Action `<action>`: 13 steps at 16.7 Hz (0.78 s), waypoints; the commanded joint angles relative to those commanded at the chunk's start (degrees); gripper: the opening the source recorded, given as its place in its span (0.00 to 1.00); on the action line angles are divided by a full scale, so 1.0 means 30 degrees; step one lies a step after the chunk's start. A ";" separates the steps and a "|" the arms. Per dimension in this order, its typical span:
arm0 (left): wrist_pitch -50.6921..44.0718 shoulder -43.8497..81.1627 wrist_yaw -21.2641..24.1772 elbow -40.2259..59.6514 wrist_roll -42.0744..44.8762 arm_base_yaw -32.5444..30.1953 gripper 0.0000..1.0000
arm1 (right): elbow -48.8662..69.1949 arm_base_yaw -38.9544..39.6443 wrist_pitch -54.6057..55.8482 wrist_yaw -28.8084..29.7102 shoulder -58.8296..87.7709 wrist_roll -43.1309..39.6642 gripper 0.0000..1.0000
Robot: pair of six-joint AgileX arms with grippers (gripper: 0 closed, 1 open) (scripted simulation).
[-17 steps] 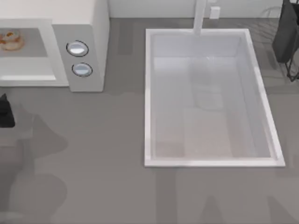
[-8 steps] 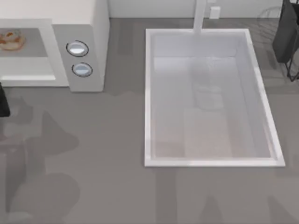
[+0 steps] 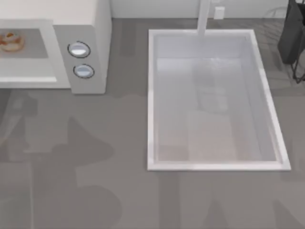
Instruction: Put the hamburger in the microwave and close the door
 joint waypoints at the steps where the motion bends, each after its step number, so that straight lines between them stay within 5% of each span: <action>1: -0.0227 -0.0217 0.0000 0.0096 0.0005 0.0004 1.00 | 0.0000 0.0000 0.0000 0.0000 0.0000 0.0000 1.00; 8: -0.0405 -0.0768 -0.0126 -0.0136 -0.0042 -0.0095 1.00 | 0.0000 0.0000 0.0000 0.0000 0.0000 0.0000 1.00; 13: -0.1815 -0.5075 -0.0927 -0.1721 -0.0351 -0.0919 1.00 | 0.0000 0.0000 0.0000 0.0000 0.0000 0.0000 1.00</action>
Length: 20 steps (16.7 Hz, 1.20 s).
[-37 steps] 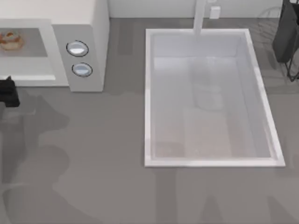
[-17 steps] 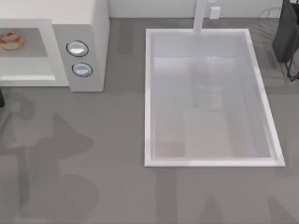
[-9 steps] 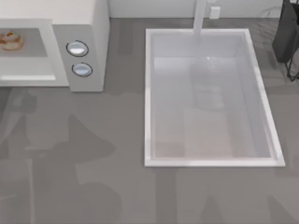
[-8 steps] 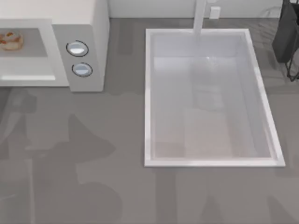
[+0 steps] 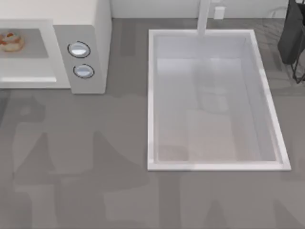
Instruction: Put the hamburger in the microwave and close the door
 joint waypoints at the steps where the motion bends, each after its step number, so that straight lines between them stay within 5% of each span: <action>1: -0.0428 -0.1152 -0.0217 -0.0477 -0.0090 -0.0248 1.00 | 0.0000 0.0000 0.0000 0.0000 0.0000 0.0000 1.00; 13: -0.6776 -1.9023 -0.3494 -0.7556 -0.1475 -0.3772 1.00 | 0.0000 0.0000 0.0000 0.0000 0.0000 0.0000 1.00; 20: -0.7995 -2.2428 -0.4231 -0.8937 -0.1727 -0.4542 1.00 | 0.0000 0.0000 0.0000 0.0000 0.0000 0.0000 1.00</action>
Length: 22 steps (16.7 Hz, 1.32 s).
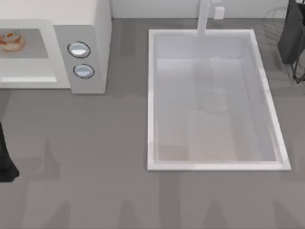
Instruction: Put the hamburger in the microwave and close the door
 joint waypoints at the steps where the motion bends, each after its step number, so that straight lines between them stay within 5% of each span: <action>1: 0.0000 0.0000 0.0000 0.0000 0.0000 0.0000 1.00 | 0.0000 0.0000 0.0000 0.0000 0.0000 0.0000 1.00; 3: 0.0000 0.0000 0.0000 0.0000 0.0000 0.0000 1.00 | 0.0000 0.0000 0.0000 0.0000 0.0000 0.0000 1.00; 16: 0.0000 0.0000 0.0000 0.0000 0.0000 0.0000 0.02 | 0.0000 0.0000 0.0000 0.0000 0.0000 0.0000 1.00; 22: 0.0000 0.0000 0.0000 0.0000 0.0000 0.0000 0.00 | 0.0000 0.0000 0.0000 0.0000 0.0000 0.0000 1.00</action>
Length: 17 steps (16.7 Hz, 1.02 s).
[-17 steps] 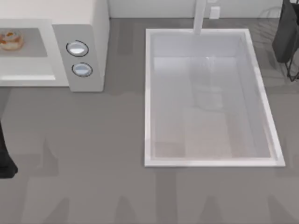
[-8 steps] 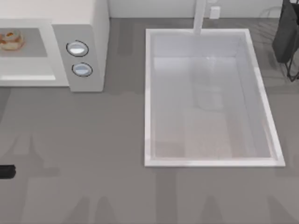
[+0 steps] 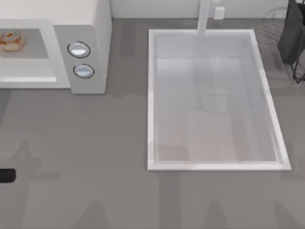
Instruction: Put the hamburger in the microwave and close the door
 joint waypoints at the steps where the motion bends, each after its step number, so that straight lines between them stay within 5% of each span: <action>1: 0.0000 0.0000 0.0000 0.0000 0.0000 0.0000 0.00 | 0.0000 0.0000 0.0000 0.0000 0.0000 0.0000 1.00; 17: 0.3629 0.5645 -0.1587 0.1976 0.0086 -0.1554 0.00 | 0.0000 0.0000 0.0000 0.0000 0.0000 0.0000 1.00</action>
